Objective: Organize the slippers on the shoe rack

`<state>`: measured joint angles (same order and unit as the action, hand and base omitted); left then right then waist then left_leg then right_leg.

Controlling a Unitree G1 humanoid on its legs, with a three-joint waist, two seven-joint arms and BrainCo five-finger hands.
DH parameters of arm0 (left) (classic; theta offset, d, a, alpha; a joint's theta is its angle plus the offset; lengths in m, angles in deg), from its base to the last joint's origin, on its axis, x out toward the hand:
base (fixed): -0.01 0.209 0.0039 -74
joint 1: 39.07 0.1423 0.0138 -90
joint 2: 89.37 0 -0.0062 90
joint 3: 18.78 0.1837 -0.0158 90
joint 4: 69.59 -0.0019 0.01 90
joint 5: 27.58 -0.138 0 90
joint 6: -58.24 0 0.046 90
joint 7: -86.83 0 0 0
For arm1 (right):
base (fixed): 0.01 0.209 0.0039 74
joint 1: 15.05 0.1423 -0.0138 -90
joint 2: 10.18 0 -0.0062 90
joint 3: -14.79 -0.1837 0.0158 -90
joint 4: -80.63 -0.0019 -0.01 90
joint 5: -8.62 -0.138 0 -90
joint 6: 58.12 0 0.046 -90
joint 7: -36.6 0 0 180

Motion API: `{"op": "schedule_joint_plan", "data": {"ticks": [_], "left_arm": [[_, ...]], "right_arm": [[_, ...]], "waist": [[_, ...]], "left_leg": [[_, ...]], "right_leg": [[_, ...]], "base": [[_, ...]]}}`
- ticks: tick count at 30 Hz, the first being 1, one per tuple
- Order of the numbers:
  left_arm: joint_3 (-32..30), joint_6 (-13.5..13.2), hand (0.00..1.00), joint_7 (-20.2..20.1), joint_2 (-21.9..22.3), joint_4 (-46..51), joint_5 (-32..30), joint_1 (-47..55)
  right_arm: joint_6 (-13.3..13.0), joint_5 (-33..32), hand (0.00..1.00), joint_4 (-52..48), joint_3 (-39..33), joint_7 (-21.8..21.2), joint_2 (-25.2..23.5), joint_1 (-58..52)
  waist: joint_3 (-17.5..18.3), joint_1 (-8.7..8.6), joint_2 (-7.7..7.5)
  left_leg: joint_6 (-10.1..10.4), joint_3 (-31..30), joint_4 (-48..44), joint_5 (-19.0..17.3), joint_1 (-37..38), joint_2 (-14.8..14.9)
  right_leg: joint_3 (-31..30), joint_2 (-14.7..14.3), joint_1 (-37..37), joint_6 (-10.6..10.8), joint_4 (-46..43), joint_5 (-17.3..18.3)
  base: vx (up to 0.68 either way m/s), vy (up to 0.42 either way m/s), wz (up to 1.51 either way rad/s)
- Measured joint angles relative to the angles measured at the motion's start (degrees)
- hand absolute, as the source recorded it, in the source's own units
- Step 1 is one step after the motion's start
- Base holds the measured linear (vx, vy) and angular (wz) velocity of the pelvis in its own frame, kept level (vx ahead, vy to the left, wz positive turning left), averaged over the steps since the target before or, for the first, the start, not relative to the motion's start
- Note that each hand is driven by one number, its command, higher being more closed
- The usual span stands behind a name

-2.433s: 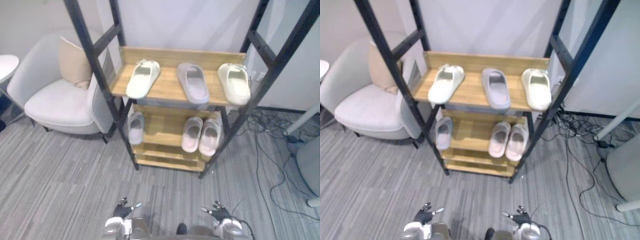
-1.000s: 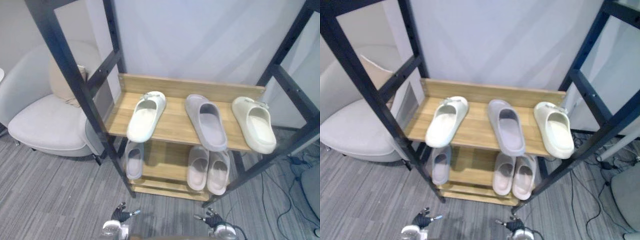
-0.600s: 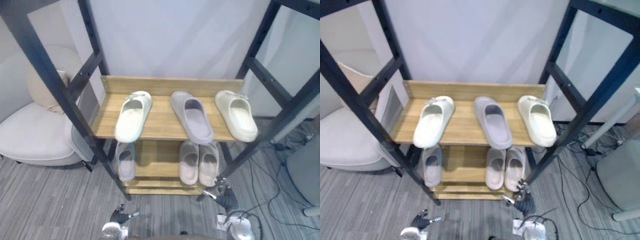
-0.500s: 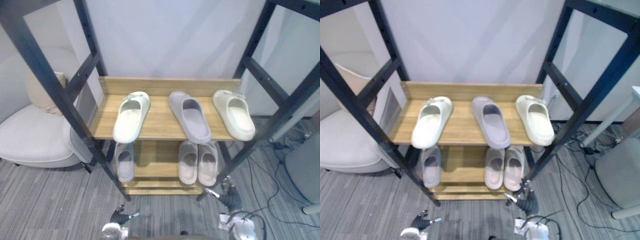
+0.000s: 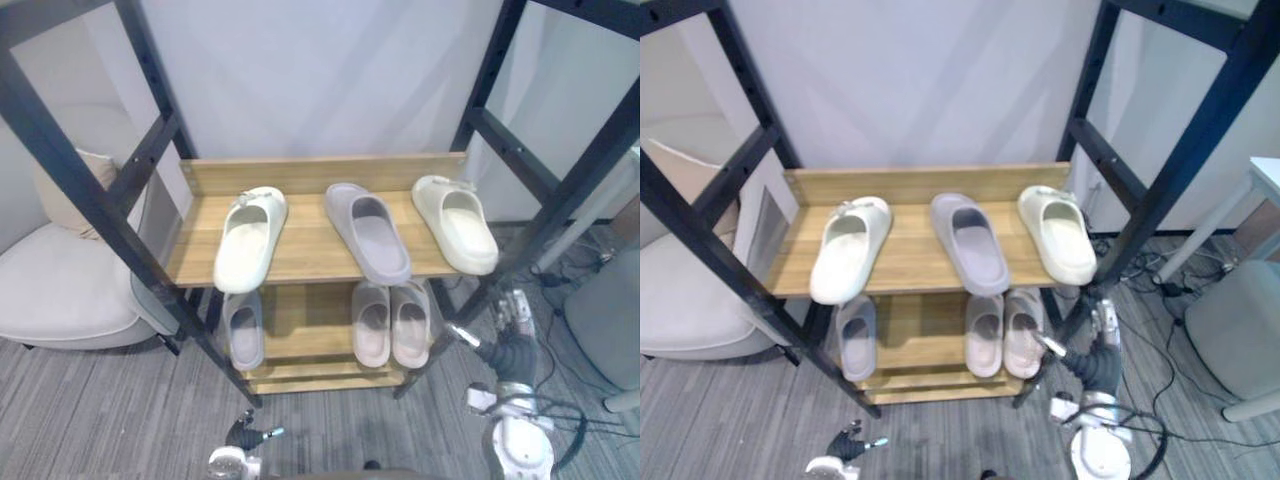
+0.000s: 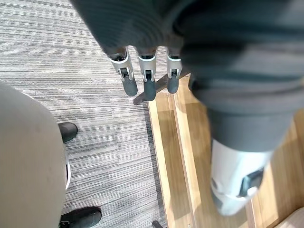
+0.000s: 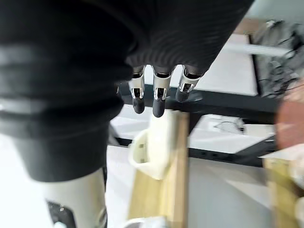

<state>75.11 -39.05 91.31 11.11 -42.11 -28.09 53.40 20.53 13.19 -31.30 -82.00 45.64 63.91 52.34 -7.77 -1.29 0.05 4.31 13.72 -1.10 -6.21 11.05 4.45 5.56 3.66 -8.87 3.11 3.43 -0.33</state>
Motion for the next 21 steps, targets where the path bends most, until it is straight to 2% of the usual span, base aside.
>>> {"op": "schedule_joint_plan", "data": {"ticks": [15,21], "left_arm": [[-0.3,-0.1,0.00,-1.4,0.2,0.7,-0.5,0.1],[-0.6,-0.1,0.00,-1.9,-0.1,1.3,-0.5,0.4]], "right_arm": [[0.0,-0.2,0.00,0.2,-1.7,0.8,5.3,11.7],[0.0,-2.4,0.00,1.6,-2.2,0.7,9.7,18.1]], "waist": [[0.1,1.07,0.04],[0.5,1.31,-0.70]], "left_leg": [[-0.2,-3.3,0.1,0.2,-1.2,-0.8],[-0.5,-3.9,0.2,0.3,-2.0,-1.2]], "right_leg": [[3.1,0.8,-0.4,0.9,-0.2,0.7],[3.7,1.2,-0.3,1.1,-0.2,0.8]], "base": [[0.00,-0.009,0.11],[0.00,0.000,0.06]]}}
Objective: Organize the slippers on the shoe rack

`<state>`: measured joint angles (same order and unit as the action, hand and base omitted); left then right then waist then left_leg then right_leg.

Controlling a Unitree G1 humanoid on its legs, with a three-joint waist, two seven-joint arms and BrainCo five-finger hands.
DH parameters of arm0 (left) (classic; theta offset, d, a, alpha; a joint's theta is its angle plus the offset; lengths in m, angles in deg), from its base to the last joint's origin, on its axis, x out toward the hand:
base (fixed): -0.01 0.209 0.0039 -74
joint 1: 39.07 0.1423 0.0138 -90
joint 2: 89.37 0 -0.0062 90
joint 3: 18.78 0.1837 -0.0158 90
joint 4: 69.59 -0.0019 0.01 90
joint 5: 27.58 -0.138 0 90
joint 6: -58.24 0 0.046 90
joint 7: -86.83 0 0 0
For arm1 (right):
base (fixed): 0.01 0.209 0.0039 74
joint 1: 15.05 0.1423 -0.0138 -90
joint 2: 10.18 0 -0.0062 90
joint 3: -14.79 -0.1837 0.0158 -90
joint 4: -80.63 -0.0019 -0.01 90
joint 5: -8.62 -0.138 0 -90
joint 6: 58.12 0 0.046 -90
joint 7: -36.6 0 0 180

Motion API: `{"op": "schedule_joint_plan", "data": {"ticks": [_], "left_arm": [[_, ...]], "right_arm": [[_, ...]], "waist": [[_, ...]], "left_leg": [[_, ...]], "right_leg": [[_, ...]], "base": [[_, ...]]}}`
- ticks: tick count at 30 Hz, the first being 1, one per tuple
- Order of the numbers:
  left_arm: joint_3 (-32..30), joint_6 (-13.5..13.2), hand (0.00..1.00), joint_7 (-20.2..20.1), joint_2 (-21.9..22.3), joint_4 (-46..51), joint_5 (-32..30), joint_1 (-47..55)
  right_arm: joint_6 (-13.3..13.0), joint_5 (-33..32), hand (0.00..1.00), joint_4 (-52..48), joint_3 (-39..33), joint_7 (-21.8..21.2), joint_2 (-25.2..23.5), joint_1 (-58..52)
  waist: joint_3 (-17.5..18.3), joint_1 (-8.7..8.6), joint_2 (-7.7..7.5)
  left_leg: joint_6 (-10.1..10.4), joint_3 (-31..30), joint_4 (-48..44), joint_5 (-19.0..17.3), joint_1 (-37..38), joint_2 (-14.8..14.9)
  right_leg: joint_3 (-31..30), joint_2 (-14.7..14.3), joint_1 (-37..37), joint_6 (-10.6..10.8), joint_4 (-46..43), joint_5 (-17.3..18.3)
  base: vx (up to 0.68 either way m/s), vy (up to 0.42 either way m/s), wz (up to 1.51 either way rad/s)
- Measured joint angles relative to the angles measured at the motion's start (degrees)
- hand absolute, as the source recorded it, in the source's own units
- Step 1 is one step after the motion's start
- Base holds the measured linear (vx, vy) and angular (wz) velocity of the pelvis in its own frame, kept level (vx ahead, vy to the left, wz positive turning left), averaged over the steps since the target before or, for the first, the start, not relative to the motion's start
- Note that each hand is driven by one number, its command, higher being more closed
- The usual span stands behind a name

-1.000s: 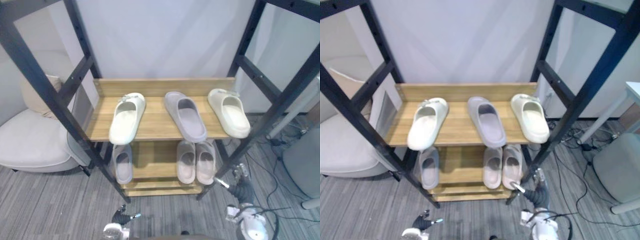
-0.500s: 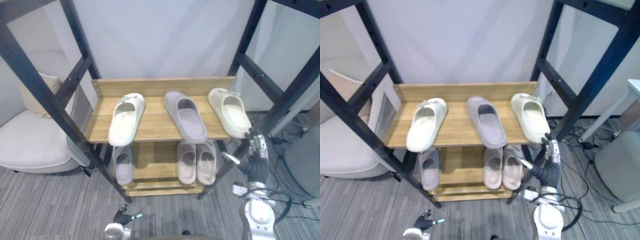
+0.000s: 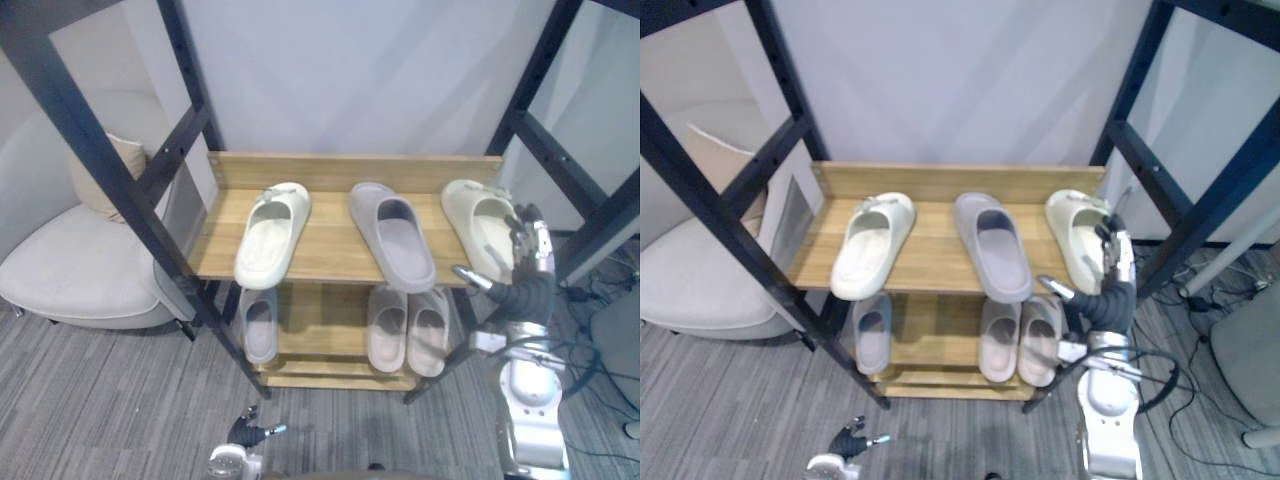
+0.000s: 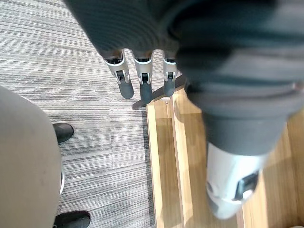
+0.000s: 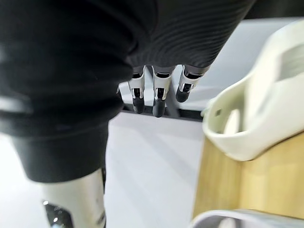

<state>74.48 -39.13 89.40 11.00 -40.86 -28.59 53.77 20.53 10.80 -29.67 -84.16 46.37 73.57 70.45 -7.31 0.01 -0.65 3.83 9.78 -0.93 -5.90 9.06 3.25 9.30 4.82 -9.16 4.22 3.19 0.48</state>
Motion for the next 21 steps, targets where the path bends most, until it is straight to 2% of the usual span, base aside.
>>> {"op": "schedule_joint_plan", "data": {"ticks": [3,9,14,21], "left_arm": [[0.0,0.0,0.00,-0.5,-0.2,0.1,0.0,0.0],[0.0,0.0,0.00,-0.5,-0.3,0.1,0.0,0.0],[0.0,0.2,0.00,-0.6,-0.3,0.6,0.1,0.2],[0.0,0.3,0.00,-0.7,-0.3,1.0,0.1,0.3]], "right_arm": [[0.0,-0.1,0.00,3.5,0.1,-0.1,2.0,3.2],[0.7,0.0,0.00,8.6,0.1,0.0,5.3,8.5],[3.1,0.7,0.00,13.3,0.1,0.1,9.2,13.8],[5.4,5.5,0.00,18.9,0.1,0.4,11.2,19.3]], "waist": [[0.3,0.18,-0.60],[0.4,0.22,-0.82],[0.6,0.36,-1.20],[0.6,0.44,-1.40]], "left_leg": [[0.0,-0.4,0.0,0.0,-0.1,-0.1],[-0.6,-1.1,0.5,0.4,-0.1,-0.6],[-1.0,-1.2,0.9,0.8,-1.0,-1.1],[-1.0,-1.2,1.0,0.8,-1.0,-1.2]], "right_leg": [[0.3,0.1,-0.1,0.0,-0.1,0.0],[0.8,0.6,0.2,0.3,-0.9,0.4],[0.8,1.0,1.4,0.3,-1.1,0.4],[0.9,1.0,1.4,0.3,-1.1,0.3]], "base": [[-0.02,-0.010,0.08],[-0.03,-0.001,0.06],[-0.02,0.004,0.00],[0.00,0.000,0.00]]}}
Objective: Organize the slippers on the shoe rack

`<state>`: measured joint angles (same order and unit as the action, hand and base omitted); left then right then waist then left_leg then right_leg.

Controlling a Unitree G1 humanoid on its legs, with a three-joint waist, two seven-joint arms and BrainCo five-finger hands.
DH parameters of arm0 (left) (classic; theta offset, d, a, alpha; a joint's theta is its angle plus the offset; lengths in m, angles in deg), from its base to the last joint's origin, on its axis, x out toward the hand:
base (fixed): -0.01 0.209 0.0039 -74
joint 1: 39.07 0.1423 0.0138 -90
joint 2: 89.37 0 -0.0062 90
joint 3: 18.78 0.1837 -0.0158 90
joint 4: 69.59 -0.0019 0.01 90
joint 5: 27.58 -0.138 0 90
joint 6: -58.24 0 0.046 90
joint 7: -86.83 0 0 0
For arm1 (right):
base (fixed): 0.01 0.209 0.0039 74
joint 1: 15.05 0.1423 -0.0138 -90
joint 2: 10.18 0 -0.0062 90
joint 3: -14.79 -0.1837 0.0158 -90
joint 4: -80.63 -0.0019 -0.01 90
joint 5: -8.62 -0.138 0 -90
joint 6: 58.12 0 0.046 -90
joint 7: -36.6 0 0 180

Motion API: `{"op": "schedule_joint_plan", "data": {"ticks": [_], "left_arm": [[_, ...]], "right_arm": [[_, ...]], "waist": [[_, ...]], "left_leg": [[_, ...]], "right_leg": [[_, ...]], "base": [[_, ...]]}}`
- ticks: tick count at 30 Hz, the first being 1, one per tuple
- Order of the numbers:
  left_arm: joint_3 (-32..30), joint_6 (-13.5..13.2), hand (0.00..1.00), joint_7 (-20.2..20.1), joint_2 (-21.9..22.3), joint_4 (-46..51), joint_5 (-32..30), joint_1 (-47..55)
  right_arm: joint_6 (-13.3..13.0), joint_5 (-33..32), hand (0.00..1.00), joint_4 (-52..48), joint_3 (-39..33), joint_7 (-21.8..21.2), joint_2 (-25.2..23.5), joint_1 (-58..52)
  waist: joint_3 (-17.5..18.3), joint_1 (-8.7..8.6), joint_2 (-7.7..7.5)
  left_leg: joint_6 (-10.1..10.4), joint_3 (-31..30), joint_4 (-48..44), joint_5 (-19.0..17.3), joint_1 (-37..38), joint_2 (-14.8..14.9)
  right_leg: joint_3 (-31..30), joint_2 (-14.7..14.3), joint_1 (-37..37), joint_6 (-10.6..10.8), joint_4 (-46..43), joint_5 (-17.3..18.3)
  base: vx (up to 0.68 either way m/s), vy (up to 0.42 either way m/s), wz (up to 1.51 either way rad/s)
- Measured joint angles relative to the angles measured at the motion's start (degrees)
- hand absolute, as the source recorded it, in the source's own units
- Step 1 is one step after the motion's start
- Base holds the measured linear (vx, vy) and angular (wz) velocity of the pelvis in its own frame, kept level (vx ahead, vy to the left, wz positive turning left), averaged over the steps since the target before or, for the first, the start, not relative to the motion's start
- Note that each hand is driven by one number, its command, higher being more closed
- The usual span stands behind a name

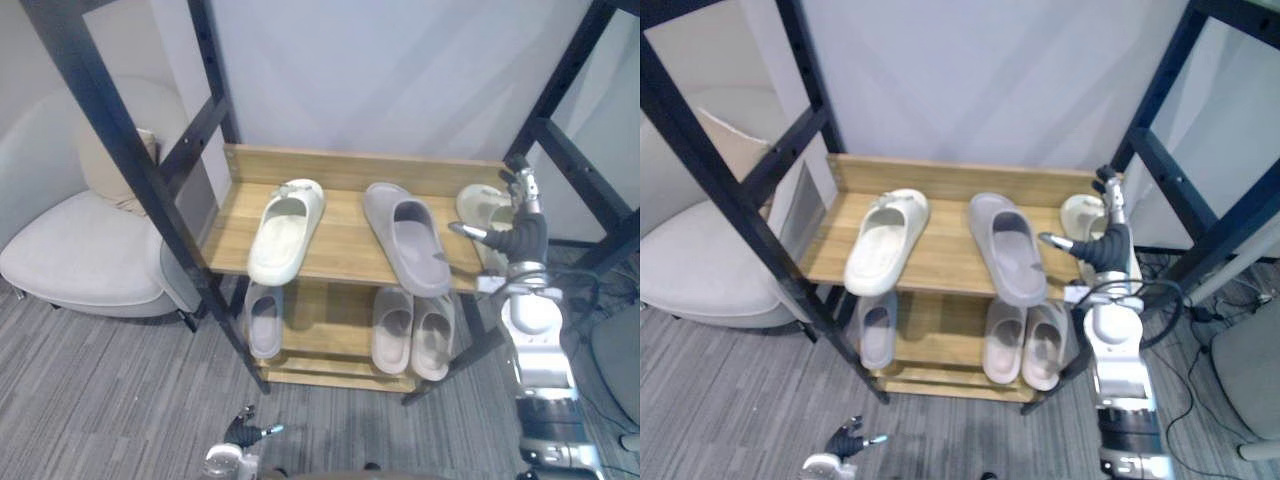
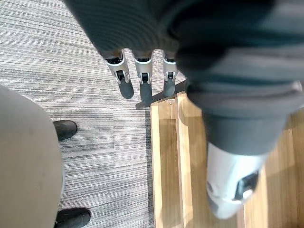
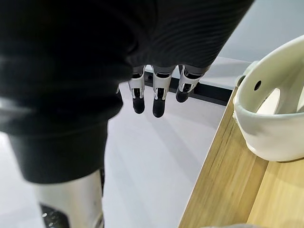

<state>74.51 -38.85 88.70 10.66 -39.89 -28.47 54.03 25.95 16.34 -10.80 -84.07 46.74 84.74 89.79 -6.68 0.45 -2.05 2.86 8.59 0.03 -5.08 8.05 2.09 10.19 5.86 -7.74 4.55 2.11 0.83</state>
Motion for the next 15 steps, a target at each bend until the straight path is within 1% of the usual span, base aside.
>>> {"op": "schedule_joint_plan", "data": {"ticks": [1,3,6,11,15], "left_arm": [[0.0,0.0,0.00,0.0,0.0,0.0,0.0,0.0],[0.0,0.0,0.00,-0.2,0.0,0.1,0.0,0.1],[0.0,0.0,0.00,-1.0,-0.1,0.1,0.2,0.1],[0.0,0.1,0.00,-1.1,-0.3,0.4,0.5,0.1],[0.0,0.2,0.00,-1.1,-0.3,1.2,0.8,0.4]], "right_arm": [[0.4,1.4,0.00,0.3,0.0,0.0,0.1,0.9],[1.0,2.0,0.00,0.4,0.0,0.0,0.2,1.7],[1.8,5.4,0.00,2.3,0.2,0.0,0.7,4.6],[3.1,8.2,0.00,5.4,1.2,-0.4,0.7,6.9],[4.2,9.1,0.00,7.7,2.7,-1.1,0.7,8.1]], "waist": [[0.0,0.01,0.00],[0.0,0.03,-0.03],[-0.1,0.05,-0.18],[-0.1,0.34,-0.47],[-0.3,0.53,-0.69]], "left_leg": [[0.0,0.0,0.0,0.0,-0.1,0.0],[0.0,0.0,0.1,0.0,-0.2,0.0],[-0.1,0.0,0.3,0.1,-0.2,-0.1],[-0.2,0.0,1.3,0.6,-0.1,-0.2],[-0.2,-0.1,1.6,0.6,-0.1,-0.2]], "right_leg": [[0.0,0.0,0.2,0.0,0.0,0.0],[0.0,0.0,0.3,0.0,0.0,0.0],[0.0,0.0,0.4,0.0,0.0,0.0],[0.1,0.0,0.7,0.0,0.0,0.0],[0.2,0.1,0.7,0.0,0.0,-0.1]], "base": [[0.00,0.000,0.00],[0.00,0.000,0.00],[0.00,0.000,0.00],[0.00,0.000,0.00],[0.00,0.000,0.00]]}}
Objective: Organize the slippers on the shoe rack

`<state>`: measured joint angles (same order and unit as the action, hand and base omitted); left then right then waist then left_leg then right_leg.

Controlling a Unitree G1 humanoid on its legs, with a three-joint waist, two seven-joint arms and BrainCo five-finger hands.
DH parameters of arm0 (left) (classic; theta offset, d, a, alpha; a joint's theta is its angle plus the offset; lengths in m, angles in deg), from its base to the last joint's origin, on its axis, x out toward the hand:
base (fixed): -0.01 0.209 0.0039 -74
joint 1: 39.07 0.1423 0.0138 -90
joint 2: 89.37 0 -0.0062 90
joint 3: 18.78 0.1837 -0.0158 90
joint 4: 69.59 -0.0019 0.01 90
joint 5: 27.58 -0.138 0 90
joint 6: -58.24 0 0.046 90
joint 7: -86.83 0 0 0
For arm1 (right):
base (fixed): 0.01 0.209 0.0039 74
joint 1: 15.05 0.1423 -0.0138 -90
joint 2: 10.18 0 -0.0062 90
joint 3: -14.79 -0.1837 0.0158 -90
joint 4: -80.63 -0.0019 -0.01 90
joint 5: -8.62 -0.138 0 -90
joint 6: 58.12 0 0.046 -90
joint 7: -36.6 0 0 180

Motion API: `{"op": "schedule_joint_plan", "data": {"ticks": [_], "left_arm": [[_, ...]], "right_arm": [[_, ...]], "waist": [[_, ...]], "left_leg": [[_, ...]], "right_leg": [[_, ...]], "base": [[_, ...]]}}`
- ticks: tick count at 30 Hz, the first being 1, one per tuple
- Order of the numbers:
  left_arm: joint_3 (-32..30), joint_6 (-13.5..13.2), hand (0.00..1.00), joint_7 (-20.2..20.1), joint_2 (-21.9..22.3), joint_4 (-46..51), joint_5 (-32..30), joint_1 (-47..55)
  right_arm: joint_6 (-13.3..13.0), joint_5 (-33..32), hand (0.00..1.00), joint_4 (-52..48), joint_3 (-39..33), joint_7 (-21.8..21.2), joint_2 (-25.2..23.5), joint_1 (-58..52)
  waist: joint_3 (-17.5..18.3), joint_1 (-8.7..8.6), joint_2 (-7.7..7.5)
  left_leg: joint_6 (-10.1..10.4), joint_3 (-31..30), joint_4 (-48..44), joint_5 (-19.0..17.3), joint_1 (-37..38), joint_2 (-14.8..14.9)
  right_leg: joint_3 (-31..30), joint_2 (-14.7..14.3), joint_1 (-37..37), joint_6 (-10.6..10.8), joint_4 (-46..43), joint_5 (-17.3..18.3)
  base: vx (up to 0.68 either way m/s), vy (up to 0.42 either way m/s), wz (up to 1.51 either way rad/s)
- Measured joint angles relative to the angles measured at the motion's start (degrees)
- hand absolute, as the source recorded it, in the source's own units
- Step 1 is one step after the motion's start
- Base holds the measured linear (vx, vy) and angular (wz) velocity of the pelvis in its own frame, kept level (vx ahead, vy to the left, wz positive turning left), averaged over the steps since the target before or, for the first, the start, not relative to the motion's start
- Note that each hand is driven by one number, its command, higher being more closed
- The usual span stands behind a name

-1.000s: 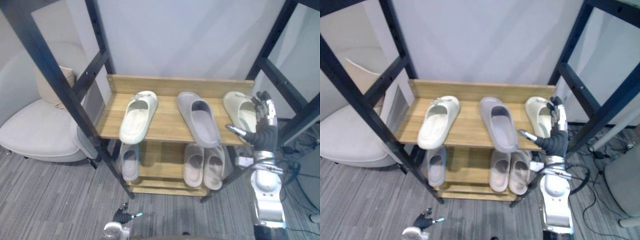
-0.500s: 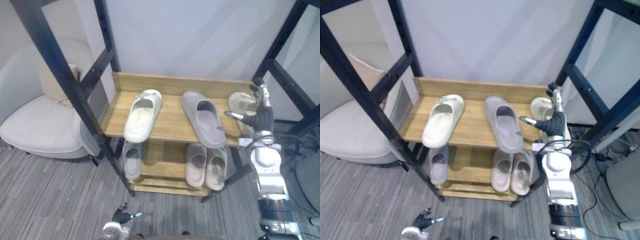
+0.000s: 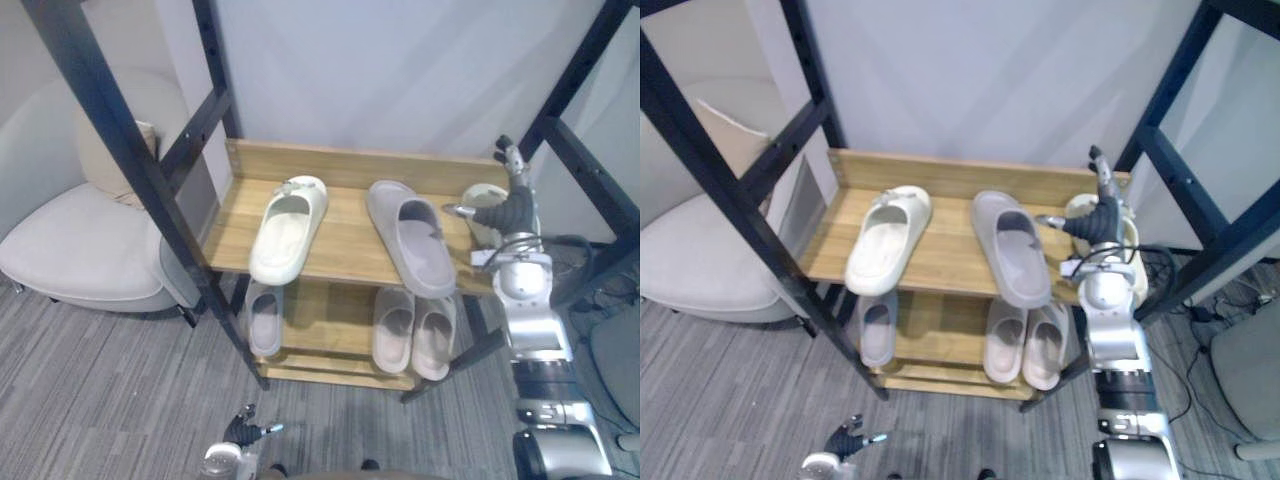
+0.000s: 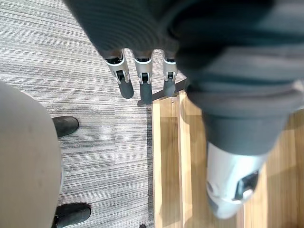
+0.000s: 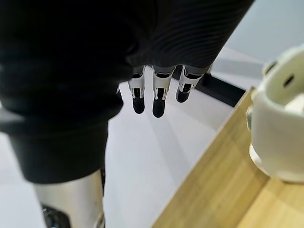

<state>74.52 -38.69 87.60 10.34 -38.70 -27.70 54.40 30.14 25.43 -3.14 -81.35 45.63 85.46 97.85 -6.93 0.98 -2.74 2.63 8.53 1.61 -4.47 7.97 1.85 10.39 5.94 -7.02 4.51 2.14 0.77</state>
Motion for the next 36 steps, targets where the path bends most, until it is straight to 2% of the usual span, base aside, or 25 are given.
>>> {"op": "schedule_joint_plan", "data": {"ticks": [8,16,17,27,36], "left_arm": [[0.0,0.0,0.00,-0.1,-0.5,1.2,0.2,0.0],[0.0,-0.1,0.00,0.0,-0.7,2.6,0.4,0.0],[0.0,-0.2,0.00,0.0,-0.8,2.8,0.4,0.0],[-0.1,-0.2,0.00,0.1,-0.9,3.0,1.7,-0.6],[-0.1,-0.2,0.00,0.1,-1.3,3.2,1.9,-0.6]], "right_arm": [[1.6,3.5,0.00,7.0,4.1,-1.6,-0.4,3.5],[1.8,5.4,0.00,11.4,5.1,-1.9,-1.6,7.9],[1.9,5.7,1.00,12.8,5.9,-1.9,-1.7,8.9],[1.4,5.3,1.00,13.5,6.6,-2.1,-3.7,12.6],[-0.5,-0.1,1.00,11.6,6.5,-2.0,-3.8,10.4]], "waist": [[-0.8,1.22,-0.92],[-2.4,2.06,-1.11],[-2.5,2.21,-1.19],[-4.0,2.60,-1.34],[-4.4,2.59,-2.00]], "left_leg": [[-0.2,-0.5,0.3,0.1,-0.2,-0.2],[-0.6,-1.3,0.3,0.5,-1.1,-0.6],[-0.6,-1.3,0.3,0.6,-1.1,-0.6],[-0.5,-1.5,2.3,2.1,-0.9,-0.6],[-0.5,-1.4,2.3,2.1,0.2,-0.5]], "right_leg": [[0.6,0.2,0.0,0.0,0.0,0.0],[1.4,0.6,0.5,-0.1,0.0,-0.5],[1.4,0.6,0.5,-0.1,0.0,-0.5],[1.7,0.5,1.0,-0.1,0.0,-0.5],[1.7,0.5,0.0,-0.1,0.0,-0.5]], "base": [[-0.01,-0.008,0.03],[-0.03,-0.011,0.05],[-0.04,-0.015,0.01],[-0.02,-0.014,0.01],[0.00,0.000,0.00]]}}
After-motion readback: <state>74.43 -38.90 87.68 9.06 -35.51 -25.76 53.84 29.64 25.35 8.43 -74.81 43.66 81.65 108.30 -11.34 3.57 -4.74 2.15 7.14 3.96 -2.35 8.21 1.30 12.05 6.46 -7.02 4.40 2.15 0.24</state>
